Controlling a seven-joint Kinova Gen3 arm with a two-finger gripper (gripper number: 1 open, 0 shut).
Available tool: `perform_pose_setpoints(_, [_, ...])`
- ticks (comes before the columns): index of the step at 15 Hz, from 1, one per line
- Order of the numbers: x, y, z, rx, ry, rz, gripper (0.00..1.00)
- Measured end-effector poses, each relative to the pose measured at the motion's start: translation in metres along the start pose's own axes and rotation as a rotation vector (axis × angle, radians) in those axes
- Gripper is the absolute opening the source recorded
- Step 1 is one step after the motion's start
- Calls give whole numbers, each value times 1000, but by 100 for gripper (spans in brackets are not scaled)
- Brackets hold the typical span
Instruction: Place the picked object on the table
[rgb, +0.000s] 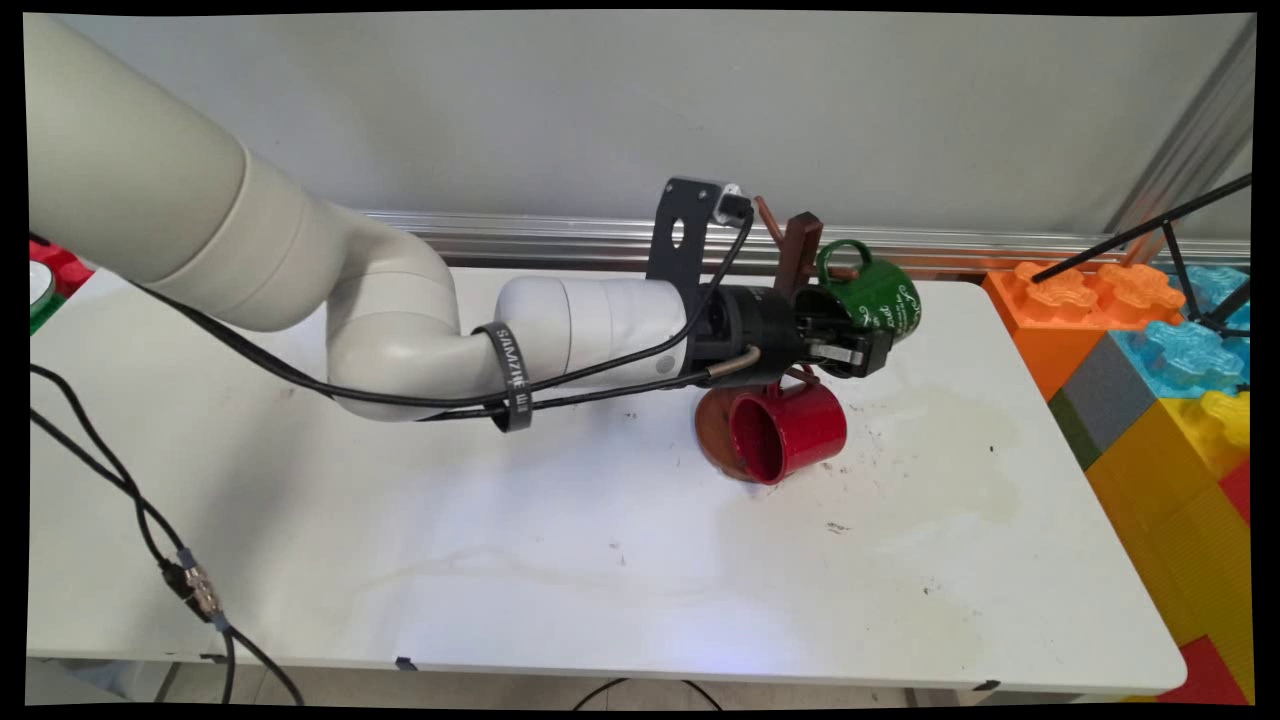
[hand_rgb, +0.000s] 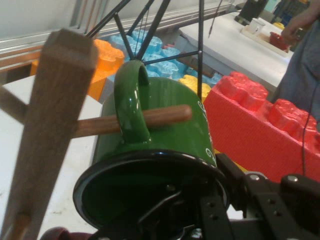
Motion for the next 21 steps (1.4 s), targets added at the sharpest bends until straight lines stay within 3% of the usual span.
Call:
perform_pose_setpoints(16, [7, 37, -27, -95, -8, 48, 0])
perform_pose_setpoints(21, [12, 41, -43, -100, -23, 74, 0])
